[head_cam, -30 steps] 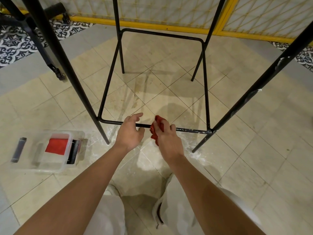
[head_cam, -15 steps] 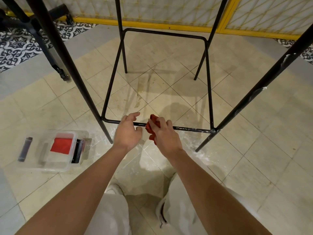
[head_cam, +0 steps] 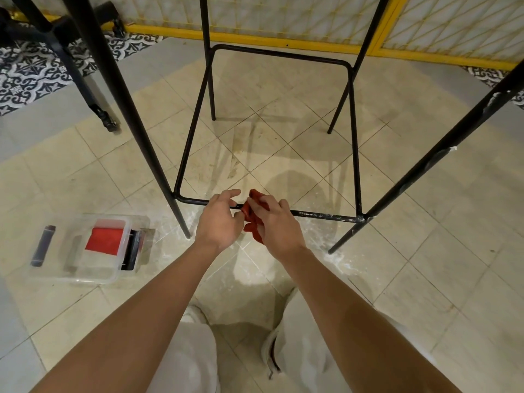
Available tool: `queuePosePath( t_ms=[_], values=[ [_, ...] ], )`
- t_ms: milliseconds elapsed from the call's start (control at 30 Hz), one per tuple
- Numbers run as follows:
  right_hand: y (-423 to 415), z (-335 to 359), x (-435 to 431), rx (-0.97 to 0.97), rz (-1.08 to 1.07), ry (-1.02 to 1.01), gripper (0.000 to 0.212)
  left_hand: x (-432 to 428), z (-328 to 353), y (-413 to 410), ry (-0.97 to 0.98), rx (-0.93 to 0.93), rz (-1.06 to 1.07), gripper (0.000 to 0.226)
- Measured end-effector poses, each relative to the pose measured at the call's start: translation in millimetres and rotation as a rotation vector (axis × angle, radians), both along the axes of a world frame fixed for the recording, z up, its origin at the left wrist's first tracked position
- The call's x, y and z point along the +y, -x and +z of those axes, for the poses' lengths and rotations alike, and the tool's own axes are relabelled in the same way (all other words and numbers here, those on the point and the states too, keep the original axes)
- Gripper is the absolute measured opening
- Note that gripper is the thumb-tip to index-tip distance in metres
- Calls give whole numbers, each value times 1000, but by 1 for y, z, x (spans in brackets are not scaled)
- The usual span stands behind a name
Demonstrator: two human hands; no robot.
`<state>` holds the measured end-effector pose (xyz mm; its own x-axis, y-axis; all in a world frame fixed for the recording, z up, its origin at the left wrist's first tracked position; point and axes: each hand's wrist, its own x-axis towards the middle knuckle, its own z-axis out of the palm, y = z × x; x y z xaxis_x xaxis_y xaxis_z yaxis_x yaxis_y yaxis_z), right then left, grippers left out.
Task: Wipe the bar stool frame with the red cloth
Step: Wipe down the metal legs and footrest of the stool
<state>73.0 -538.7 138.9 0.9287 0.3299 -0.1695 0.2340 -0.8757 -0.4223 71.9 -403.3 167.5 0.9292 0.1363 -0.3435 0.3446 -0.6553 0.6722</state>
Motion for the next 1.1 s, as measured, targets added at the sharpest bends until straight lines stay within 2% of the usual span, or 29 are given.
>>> queuePosePath(
  t_ms=[233, 333, 500, 667, 900, 1100],
  values=[
    [4, 5, -37, -12, -142, 114, 51, -15, -2, 4, 2, 15, -20, 48],
    [9, 7, -51, -35, -194, 82, 51, -21, -3, 5, 5, 14, -32, 48],
    [16, 7, -54, -192, -100, -6, 52, -28, -2, 5, -6, 22, -58, 49],
    [18, 4, -60, -136, -49, 69, 54, -32, 0, 2, -25, 17, -79, 49],
    [18, 8, -81, -129, -201, 123, 46, -38, 3, 0, -43, 16, -88, 48],
    [16, 5, -75, -192, -65, 36, 51, -49, 2, 0, -60, 6, -136, 49]
  ],
)
